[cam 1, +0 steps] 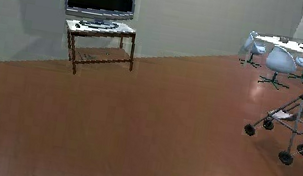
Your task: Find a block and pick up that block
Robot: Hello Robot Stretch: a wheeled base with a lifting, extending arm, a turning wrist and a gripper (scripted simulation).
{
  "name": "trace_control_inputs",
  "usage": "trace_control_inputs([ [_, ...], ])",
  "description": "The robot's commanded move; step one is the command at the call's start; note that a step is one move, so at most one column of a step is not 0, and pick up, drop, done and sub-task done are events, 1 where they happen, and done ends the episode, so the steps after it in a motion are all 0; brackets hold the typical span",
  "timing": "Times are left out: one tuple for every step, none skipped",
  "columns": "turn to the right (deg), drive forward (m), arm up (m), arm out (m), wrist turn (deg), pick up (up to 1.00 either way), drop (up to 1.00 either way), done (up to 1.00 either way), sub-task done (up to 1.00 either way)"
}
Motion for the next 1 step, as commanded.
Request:
trace_control_inputs([
  [0.0, 0.0, 0.0, 0.0, 45.0, 0.0, 0.0, 0.0, 0.0],
])
